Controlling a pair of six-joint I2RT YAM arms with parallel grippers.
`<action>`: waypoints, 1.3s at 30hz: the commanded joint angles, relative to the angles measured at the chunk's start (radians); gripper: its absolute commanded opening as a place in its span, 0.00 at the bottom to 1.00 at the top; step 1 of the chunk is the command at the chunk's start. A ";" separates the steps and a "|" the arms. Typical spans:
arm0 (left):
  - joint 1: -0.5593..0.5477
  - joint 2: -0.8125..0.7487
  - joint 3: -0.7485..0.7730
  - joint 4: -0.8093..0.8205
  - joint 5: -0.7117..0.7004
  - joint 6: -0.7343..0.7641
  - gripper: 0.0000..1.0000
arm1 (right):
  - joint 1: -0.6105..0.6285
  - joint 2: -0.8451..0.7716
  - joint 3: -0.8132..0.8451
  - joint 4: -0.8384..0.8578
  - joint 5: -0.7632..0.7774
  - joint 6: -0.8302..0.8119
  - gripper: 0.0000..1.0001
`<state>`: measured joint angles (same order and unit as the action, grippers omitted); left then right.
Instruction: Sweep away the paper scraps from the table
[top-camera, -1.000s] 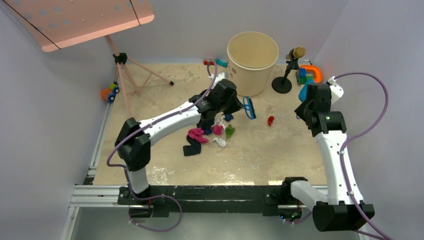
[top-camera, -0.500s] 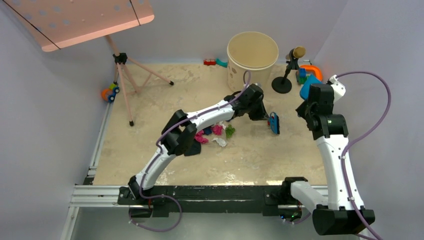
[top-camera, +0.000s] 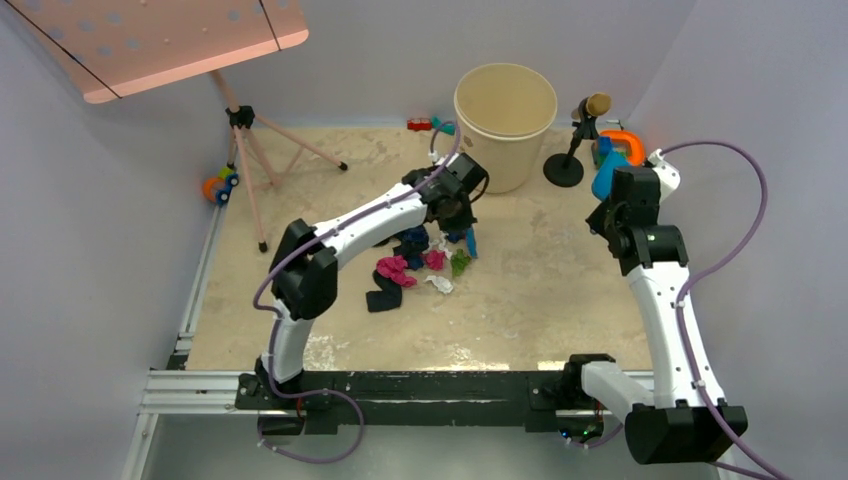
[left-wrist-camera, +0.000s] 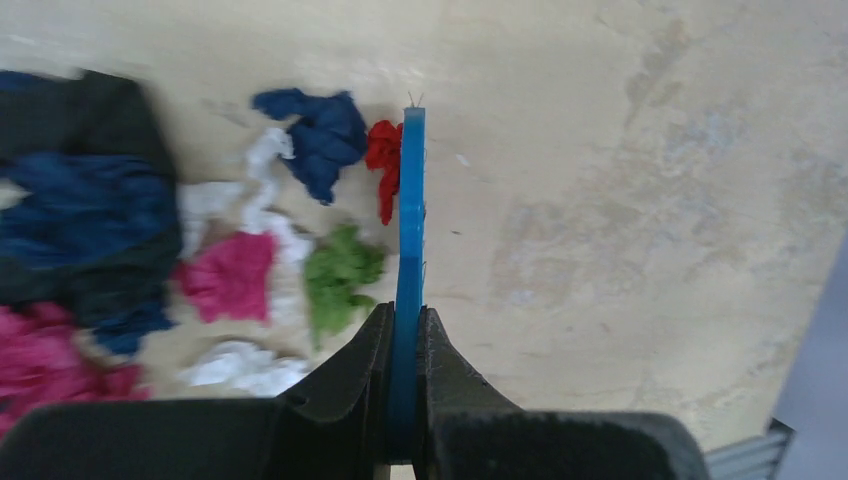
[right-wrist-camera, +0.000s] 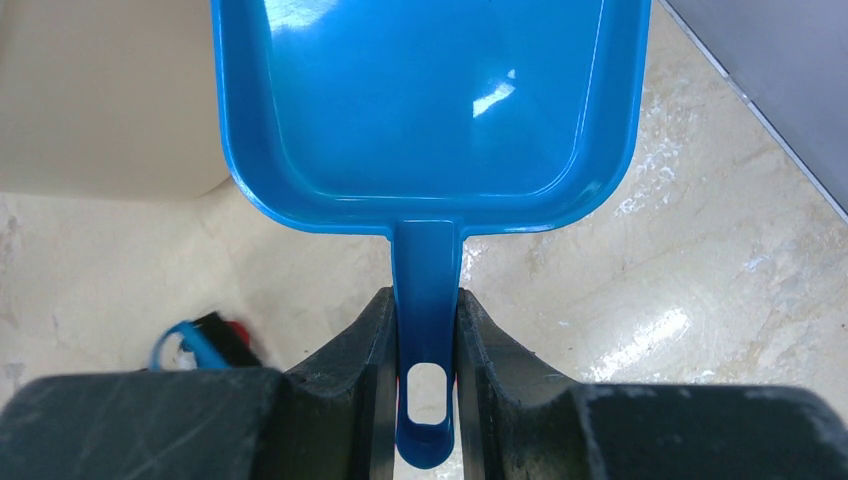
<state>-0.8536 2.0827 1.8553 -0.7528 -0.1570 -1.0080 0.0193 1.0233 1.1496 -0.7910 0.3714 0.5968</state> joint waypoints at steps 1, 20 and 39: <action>0.014 -0.121 -0.006 -0.186 -0.182 0.160 0.00 | 0.002 -0.015 -0.030 0.085 -0.075 -0.075 0.00; 0.118 -0.203 0.129 -0.035 0.123 0.681 0.00 | 0.224 0.008 -0.110 0.019 -0.233 -0.266 0.00; 0.120 0.163 0.153 0.053 0.293 0.028 0.00 | 0.223 -0.022 -0.128 0.012 -0.180 -0.209 0.00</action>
<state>-0.7380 2.2620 1.9556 -0.5602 0.2550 -0.8566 0.2413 1.0195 1.0237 -0.7952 0.1665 0.3695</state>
